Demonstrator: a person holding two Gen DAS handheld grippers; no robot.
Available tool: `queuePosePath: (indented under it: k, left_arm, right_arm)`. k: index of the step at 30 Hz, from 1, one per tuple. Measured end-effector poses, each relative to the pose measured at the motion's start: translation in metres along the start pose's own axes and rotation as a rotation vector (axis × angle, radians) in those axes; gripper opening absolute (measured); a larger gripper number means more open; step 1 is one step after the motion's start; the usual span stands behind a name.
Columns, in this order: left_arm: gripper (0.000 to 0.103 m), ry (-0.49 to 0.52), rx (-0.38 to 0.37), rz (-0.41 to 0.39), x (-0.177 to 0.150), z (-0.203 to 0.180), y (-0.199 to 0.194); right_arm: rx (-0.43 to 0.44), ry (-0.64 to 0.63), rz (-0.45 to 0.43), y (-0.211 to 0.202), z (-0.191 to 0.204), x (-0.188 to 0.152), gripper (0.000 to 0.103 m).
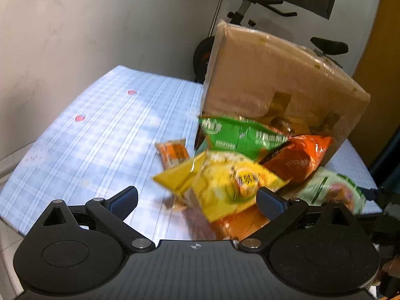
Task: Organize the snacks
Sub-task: 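Grasp the small orange-wrapped snack bar with the left gripper while the right holds the green bag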
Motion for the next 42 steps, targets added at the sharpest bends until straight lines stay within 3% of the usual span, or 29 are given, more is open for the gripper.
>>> queuePosePath:
  k: [10,14,22,25,28,30,34,38,42]
  left_arm:
    - [0.101,0.002,-0.103,0.074,-0.025,-0.017,0.021]
    - [0.093,-0.035,-0.113,0.14,-0.038,-0.018,0.039]
    - [0.091,-0.135,-0.136,0.136,-0.037,0.02,0.038]
    - [0.091,-0.131,-0.11,0.129,-0.034,0.043,0.035]
    - [0.09,-0.155,-0.037,0.119,-0.031,0.076,0.032]
    - [0.083,-0.195,0.008,0.114,-0.027,0.097,0.034]
    - [0.082,-0.249,0.03,0.054,0.001,0.124,0.042]
    - [0.074,-0.191,0.059,0.015,0.031,0.124,0.068]
    - [0.071,-0.125,0.026,0.065,0.044,0.103,0.111]
  right_arm:
    - [-0.024,0.052,-0.016,-0.008,-0.001,-0.002,0.089]
    - [-0.026,0.056,-0.02,-0.008,-0.001,-0.003,0.089]
    - [-0.016,0.071,-0.016,-0.008,-0.004,-0.003,0.089]
    - [-0.019,0.07,-0.017,-0.008,-0.004,-0.002,0.089]
    - [-0.02,0.073,-0.016,-0.008,-0.004,-0.002,0.089]
    - [-0.019,0.076,-0.015,-0.008,-0.004,-0.003,0.089]
    - [-0.024,0.072,-0.013,-0.008,-0.004,-0.003,0.089]
    - [-0.026,0.068,-0.011,-0.008,-0.004,-0.003,0.089]
    - [-0.029,0.065,-0.007,-0.008,-0.003,-0.003,0.089]
Point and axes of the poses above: each gripper's, at about its wrist camera, not at the fingertips, and y roughly the way its jaws point, z to its left, x to its top, the point moved 10 cm from there along y, roughly the way its jaws point, and after that the axes turned 7 degrees about y, right-handed, at the moved point
